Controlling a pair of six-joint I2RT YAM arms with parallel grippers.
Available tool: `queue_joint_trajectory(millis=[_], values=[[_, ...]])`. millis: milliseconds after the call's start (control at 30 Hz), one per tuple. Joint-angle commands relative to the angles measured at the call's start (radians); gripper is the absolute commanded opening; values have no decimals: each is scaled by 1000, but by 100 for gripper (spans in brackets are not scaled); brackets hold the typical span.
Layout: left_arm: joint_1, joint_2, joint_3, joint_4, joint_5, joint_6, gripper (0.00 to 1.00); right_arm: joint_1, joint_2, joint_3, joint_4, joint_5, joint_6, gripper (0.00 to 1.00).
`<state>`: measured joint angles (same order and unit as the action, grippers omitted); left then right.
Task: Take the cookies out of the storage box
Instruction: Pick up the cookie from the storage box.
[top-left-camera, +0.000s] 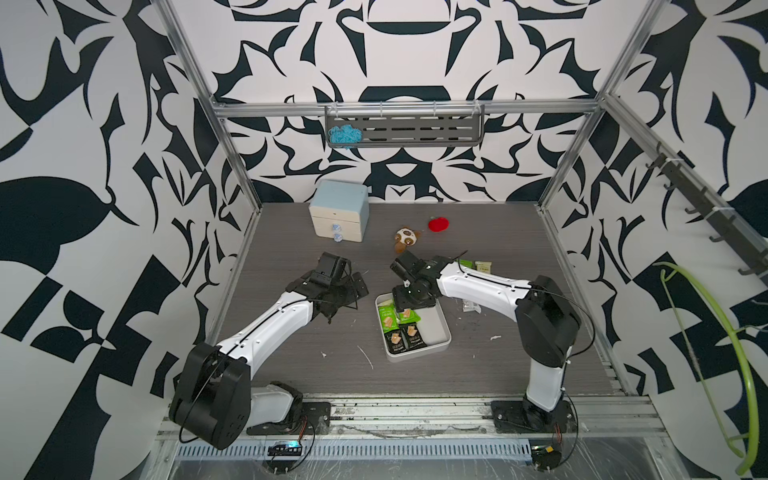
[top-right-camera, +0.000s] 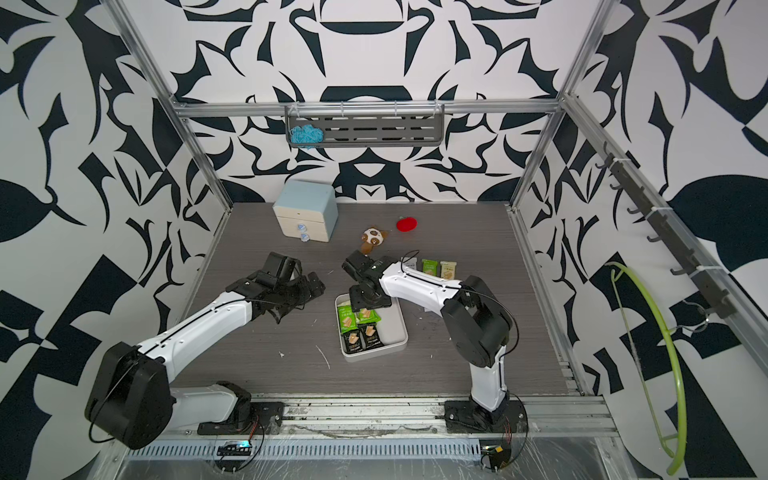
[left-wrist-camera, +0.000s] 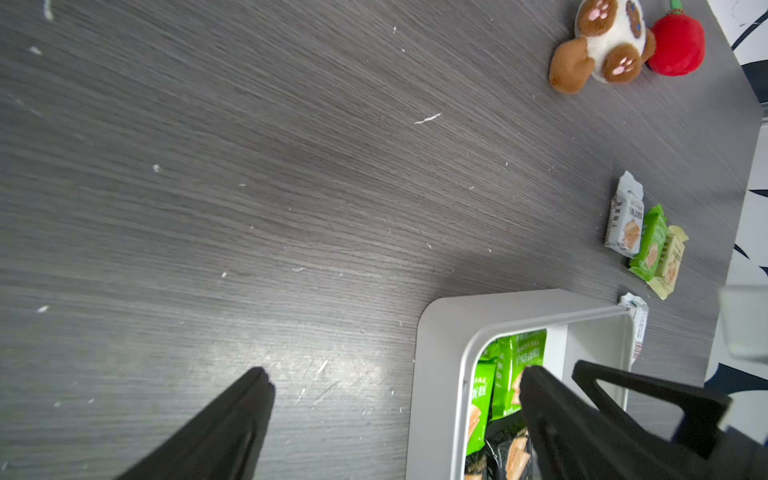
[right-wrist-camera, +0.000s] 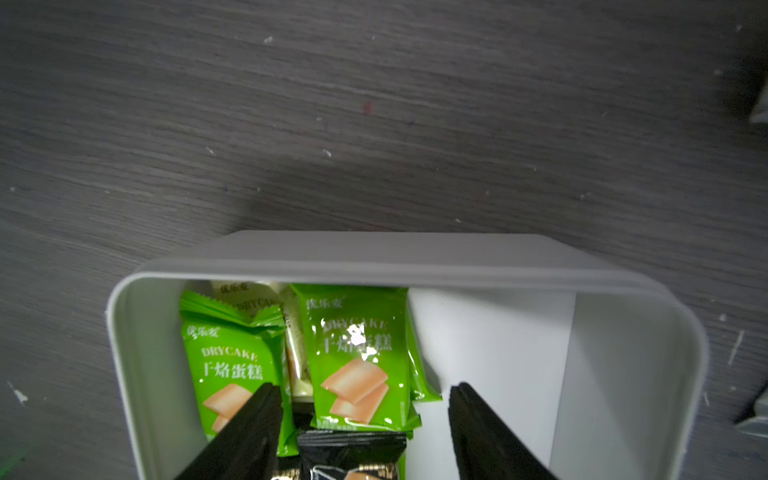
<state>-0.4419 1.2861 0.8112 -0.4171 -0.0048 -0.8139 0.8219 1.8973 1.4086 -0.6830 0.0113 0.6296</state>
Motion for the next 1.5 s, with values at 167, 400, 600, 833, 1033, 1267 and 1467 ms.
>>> queue_joint_trajectory(millis=[167, 400, 600, 833, 1033, 1267, 1467], values=[[21, -63, -40, -41, -13, 3, 99, 12, 32, 60, -23, 7, -17, 69], [33, -77, -55, -42, -6, 8, 99, 21, 77, 100, -60, 21, -18, 66], [42, -99, -68, -46, -4, 9, 99, 22, 118, 131, -100, 35, -21, 62], [58, -122, -81, -53, -7, 13, 99, 22, 128, 127, -105, 41, -21, 61], [59, -122, -80, -55, 0, 13, 99, 21, 131, 126, -99, 39, -20, 54], [60, -126, -83, -53, 3, 4, 99, 23, 109, 129, -108, 38, -21, 46], [59, -140, -89, -47, 13, -18, 99, 22, 68, 130, -120, 36, -21, 46]])
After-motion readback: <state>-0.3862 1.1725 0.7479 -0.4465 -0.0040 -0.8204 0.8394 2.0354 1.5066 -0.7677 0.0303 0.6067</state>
